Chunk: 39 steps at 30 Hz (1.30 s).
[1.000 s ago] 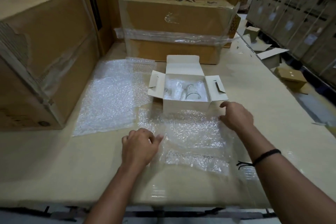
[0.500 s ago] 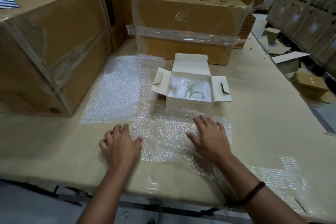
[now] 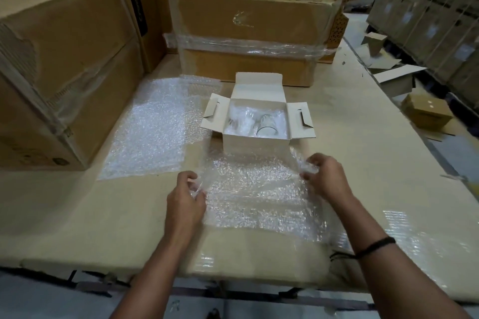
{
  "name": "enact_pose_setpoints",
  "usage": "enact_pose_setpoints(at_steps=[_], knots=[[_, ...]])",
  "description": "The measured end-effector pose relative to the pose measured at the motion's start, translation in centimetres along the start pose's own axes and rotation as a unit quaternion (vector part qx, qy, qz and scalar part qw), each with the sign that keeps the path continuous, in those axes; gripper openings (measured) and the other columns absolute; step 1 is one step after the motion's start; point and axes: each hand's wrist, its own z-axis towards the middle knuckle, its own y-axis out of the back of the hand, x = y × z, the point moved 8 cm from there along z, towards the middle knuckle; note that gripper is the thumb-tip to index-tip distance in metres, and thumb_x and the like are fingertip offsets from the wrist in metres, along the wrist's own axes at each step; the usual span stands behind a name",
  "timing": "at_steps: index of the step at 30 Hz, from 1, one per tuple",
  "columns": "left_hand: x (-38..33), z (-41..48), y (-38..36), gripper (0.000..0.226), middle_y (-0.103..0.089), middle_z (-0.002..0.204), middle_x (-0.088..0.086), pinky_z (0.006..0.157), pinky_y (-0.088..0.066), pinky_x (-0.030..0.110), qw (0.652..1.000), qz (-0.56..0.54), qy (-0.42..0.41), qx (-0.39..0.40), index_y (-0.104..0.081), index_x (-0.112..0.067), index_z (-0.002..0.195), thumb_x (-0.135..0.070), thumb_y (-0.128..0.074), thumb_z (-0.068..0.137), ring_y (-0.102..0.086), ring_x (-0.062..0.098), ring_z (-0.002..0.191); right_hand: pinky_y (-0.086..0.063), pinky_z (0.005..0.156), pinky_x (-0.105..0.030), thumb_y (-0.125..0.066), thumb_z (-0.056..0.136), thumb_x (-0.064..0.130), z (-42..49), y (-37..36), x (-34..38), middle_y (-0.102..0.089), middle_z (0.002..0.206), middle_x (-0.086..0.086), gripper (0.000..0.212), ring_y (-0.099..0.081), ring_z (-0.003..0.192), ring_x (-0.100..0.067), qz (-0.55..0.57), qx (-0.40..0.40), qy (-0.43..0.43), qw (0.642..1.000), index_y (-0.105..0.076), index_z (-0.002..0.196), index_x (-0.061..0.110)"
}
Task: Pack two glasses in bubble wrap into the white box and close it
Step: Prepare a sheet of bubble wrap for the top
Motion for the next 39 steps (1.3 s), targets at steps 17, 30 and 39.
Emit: enact_pose_setpoints(at_steps=[17,30,39], knots=[[2.6,-1.2,0.2,0.067,-0.06,0.106,-0.001,0.082,-0.046,0.023,0.952,-0.26,0.114,-0.118,-0.046,-0.02,0.128,0.01,-0.073,0.075,-0.058,0.013,0.091,0.005,0.12,-0.049,0.005,0.078,0.075,-6.4,-8.7,2.7,0.007,0.163,0.005,0.089,0.01,0.15,-0.02,-0.272,0.186,0.196,0.924,-0.002,0.155,0.03],[-4.9,-5.5,-2.7,0.051,-0.06,0.109,-0.034,0.081,-0.05,0.017,0.967,-0.077,-0.241,0.008,-0.07,-0.029,0.107,0.007,-0.058,0.075,-0.061,0.009,0.09,-0.057,0.073,-0.037,-0.068,0.072,0.07,-4.0,-8.6,12.7,-0.066,0.111,-0.001,0.076,-0.067,0.09,-0.02,0.121,0.239,0.088,0.959,-0.055,0.126,0.018],[-2.8,-5.1,-3.1,0.081,-0.041,0.119,-0.014,0.08,-0.052,0.036,0.989,-0.069,-0.126,-0.022,-0.034,-0.036,0.134,-0.016,-0.081,0.071,-0.05,0.01,0.096,-0.056,0.075,-0.033,-0.055,0.088,-0.011,-1.9,-6.1,9.9,-0.069,0.098,-0.016,0.022,-0.068,0.084,-0.023,0.517,0.211,-0.093,0.825,-0.061,0.107,-0.001]])
